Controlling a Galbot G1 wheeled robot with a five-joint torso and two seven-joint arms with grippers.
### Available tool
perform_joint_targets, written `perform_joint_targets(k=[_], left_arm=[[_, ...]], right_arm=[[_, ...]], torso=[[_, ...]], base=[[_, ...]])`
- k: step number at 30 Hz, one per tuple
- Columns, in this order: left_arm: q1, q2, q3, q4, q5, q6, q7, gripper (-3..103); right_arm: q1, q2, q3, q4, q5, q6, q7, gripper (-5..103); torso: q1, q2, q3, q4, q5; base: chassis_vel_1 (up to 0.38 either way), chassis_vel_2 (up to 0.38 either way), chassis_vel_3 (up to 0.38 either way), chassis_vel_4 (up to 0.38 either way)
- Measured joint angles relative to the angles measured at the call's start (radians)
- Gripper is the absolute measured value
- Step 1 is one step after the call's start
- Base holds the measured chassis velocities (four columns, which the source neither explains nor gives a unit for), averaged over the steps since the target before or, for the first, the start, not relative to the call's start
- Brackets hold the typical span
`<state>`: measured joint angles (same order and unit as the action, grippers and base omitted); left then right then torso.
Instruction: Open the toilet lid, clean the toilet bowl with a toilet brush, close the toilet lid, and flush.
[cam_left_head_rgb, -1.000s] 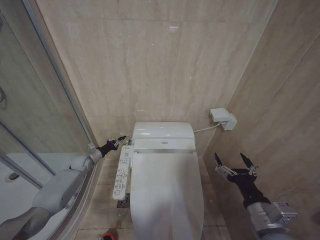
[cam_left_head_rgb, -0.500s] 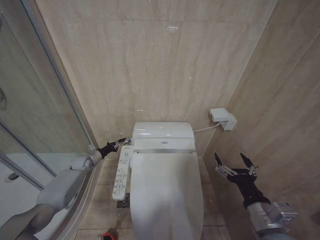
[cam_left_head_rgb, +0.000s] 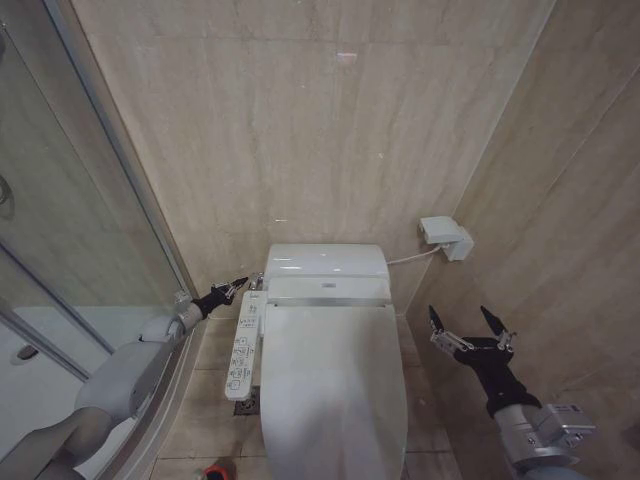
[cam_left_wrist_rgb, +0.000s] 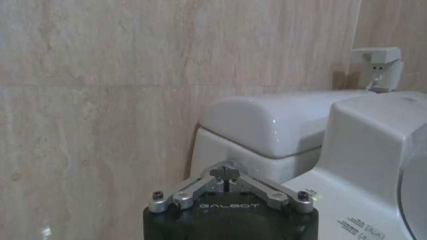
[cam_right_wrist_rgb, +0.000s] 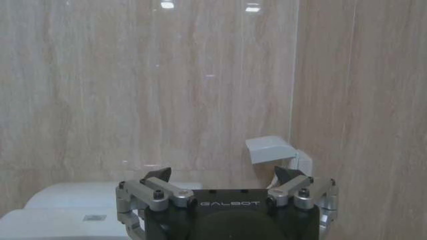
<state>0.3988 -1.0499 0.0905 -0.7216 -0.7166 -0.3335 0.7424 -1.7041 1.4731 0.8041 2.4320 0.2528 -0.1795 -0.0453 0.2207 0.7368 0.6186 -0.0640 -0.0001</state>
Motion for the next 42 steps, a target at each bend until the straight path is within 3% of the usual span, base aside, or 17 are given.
perform_joint_targets(k=[19, 23, 31, 34, 36, 42], left_arm=[[-0.001, -0.022, -0.008, 0.035, 0.023, -0.015, 0.034, 0], [0.008, -0.049, -0.021, 0.042, 0.024, -0.041, -0.062, 0], [0.005, -0.057, -0.024, 0.023, 0.002, -0.044, -0.134, 0], [0.007, -0.061, -0.041, 0.000, -0.008, -0.042, -0.179, 0], [0.014, -0.067, -0.076, -0.041, -0.019, -0.041, -0.239, 0], [0.000, -0.051, -0.106, -0.087, -0.050, -0.041, -0.300, 0]], right_arm=[[0.000, 0.000, 0.000, 0.000, 0.000, 0.000, 0.000, 100], [0.000, 0.000, 0.000, 0.000, 0.000, 0.000, 0.000, 100], [0.000, 0.000, 0.000, 0.000, 0.000, 0.000, 0.000, 100], [0.000, 0.000, 0.000, 0.000, 0.000, 0.000, 0.000, 100], [0.000, 0.000, 0.000, 0.000, 0.000, 0.000, 0.000, 100], [0.000, 0.000, 0.000, 0.000, 0.000, 0.000, 0.000, 100]], torso=[[0.000, 0.000, 0.000, 0.0002, 0.0002], [0.000, 0.000, 0.000, 0.0001, 0.0001], [0.000, 0.000, 0.000, 0.0002, 0.0001], [0.000, 0.000, 0.000, 0.0002, 0.0000], [0.000, 0.000, 0.000, 0.0001, -0.0001], [0.000, 0.000, 0.000, 0.0000, 0.0000]], base=[[0.000, 0.000, 0.000, 0.000], [0.000, 0.000, 0.000, 0.000], [0.000, 0.000, 0.000, 0.000], [0.000, 0.000, 0.000, 0.000], [0.000, 0.000, 0.000, 0.000], [0.000, 0.000, 0.000, 0.000]])
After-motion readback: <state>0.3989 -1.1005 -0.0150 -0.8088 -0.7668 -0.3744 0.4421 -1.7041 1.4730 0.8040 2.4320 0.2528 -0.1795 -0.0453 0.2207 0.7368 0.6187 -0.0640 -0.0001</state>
